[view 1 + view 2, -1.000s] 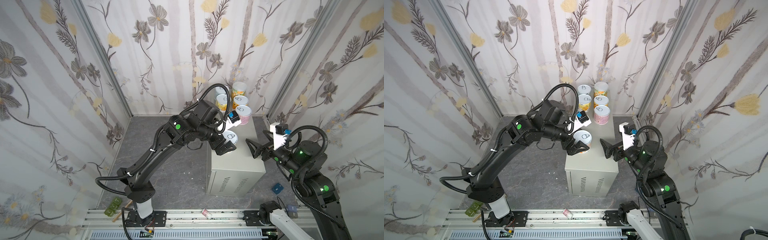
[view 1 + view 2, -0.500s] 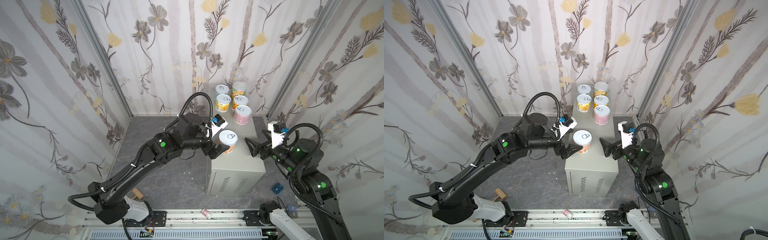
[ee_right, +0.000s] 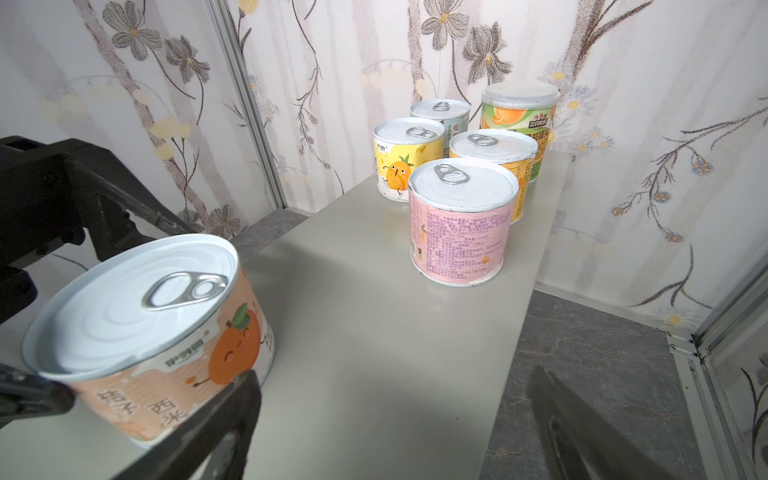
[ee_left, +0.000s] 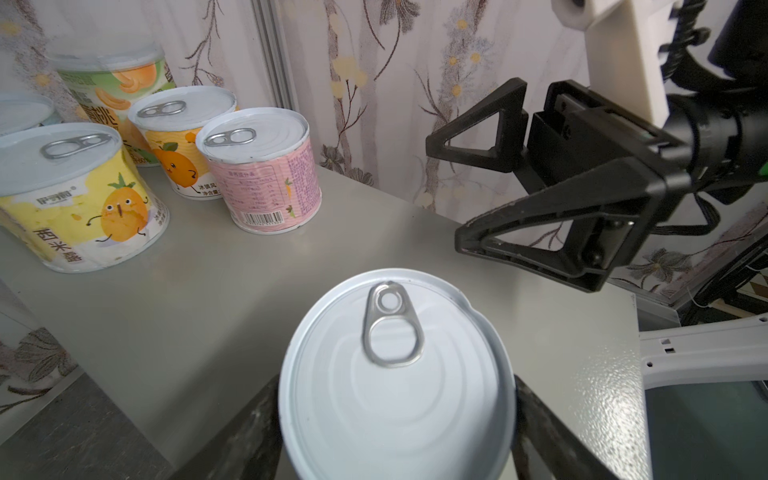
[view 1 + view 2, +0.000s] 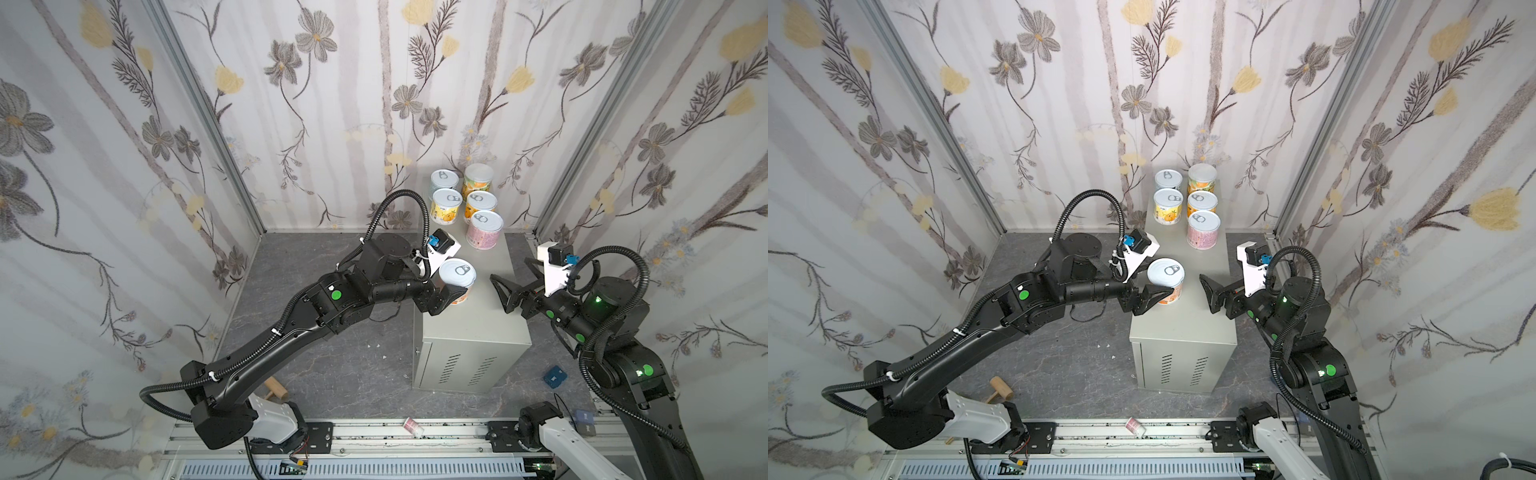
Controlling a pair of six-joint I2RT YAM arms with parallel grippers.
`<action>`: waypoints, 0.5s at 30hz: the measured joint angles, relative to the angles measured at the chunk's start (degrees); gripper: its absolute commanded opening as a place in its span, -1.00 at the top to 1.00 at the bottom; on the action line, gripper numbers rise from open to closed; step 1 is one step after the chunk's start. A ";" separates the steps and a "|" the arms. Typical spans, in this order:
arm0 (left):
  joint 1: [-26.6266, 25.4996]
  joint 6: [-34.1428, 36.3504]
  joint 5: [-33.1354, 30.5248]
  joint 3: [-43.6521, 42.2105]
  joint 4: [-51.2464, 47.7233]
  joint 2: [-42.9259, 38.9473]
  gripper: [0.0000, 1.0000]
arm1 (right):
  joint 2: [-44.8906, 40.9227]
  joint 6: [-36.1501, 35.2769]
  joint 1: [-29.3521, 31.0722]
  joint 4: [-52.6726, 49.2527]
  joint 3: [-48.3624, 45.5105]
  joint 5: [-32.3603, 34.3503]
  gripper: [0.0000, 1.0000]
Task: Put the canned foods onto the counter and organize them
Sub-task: 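Carry the orange-labelled can with the left gripper onto the cabinet top, then push the orange-labelled can into the cluster beside the pink can with the left gripper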
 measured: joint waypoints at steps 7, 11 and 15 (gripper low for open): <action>0.04 0.00 -0.83 -1.18 2.75 0.24 -0.33 | -0.33 0.00 0.00 0.00 0.00 0.02 -0.99; 0.66 0.39 -1.79 -1.66 5.01 1.14 -0.32 | -0.31 0.00 0.00 0.09 -0.26 0.02 -0.99; 2.45 0.96 -2.78 -1.75 7.91 2.78 -0.32 | -0.20 0.00 0.00 0.11 -0.52 0.02 -0.99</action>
